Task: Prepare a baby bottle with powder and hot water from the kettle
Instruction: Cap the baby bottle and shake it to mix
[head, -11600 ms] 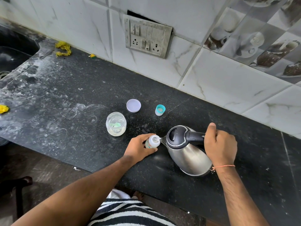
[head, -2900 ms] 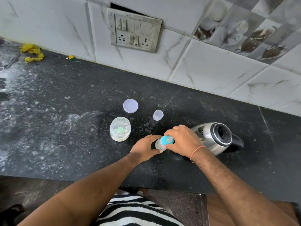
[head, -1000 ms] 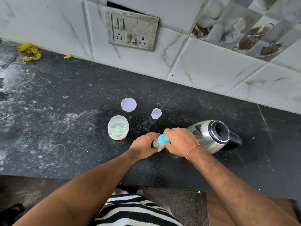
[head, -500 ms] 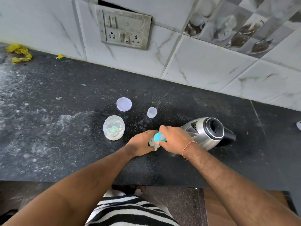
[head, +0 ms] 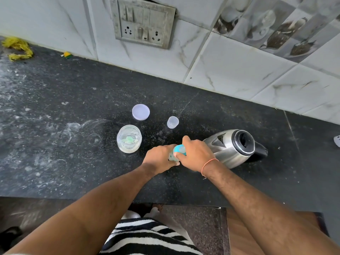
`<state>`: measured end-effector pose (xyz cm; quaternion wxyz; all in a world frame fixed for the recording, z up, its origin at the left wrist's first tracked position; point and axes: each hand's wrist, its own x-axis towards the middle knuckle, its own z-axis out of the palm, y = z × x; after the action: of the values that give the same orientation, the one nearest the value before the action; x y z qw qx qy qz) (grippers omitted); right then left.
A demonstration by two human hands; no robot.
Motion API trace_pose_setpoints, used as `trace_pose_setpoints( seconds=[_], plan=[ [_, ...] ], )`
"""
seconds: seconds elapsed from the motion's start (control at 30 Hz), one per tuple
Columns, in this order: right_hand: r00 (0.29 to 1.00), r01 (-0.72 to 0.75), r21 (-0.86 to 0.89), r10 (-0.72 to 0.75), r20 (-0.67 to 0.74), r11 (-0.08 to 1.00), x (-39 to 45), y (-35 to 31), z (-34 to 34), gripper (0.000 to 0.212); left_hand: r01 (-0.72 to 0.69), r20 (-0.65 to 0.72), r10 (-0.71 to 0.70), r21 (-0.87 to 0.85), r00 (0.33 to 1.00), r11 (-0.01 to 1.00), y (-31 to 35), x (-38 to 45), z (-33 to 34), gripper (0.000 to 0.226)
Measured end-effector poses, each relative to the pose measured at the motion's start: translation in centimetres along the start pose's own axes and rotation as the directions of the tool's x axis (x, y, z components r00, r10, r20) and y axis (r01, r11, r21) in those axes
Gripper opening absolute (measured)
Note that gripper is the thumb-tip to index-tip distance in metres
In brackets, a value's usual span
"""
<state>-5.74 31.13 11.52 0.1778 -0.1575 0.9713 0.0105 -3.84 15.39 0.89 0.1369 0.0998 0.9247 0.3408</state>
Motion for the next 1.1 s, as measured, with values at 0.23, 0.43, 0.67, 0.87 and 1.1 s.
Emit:
trace_pose_setpoints(
  seconds=[0.23, 0.43, 0.67, 0.87, 1.1],
  plan=[
    [0.998, -0.055, -0.021, 0.055, -0.015, 0.998, 0.2, -0.2, 0.0, 0.048, 0.035, 0.005, -0.035, -0.047, 0.999, 0.998, 0.3, -0.2, -0.1, 0.056],
    [0.975, 0.219, -0.157, -0.210, 0.073, 0.963, 0.6, 1.4, -2.0, 0.045, 0.056, 0.047, -0.053, -0.067, 0.998, 0.996, 0.4, 0.0, -0.6, 0.054],
    [0.971, 0.235, -0.204, -0.222, 0.089, 0.950, 1.1, 1.0, -2.0, 0.041, 0.062, 0.035, -0.060, -0.052, 0.998, 0.997, 0.3, 0.0, -0.5, 0.053],
    [0.999, 0.047, -0.080, -0.046, 0.012, 0.996, 0.7, 0.2, -0.9, 0.046, 0.053, 0.017, -0.052, -0.056, 0.999, 0.997, 0.3, -0.2, -0.3, 0.053],
    [0.994, -0.111, 0.049, 0.111, -0.006, 0.993, -0.2, -0.8, -0.1, 0.046, 0.073, 0.040, -0.070, -0.081, 0.997, 0.994, 0.5, -0.4, -0.2, 0.055]
  ],
)
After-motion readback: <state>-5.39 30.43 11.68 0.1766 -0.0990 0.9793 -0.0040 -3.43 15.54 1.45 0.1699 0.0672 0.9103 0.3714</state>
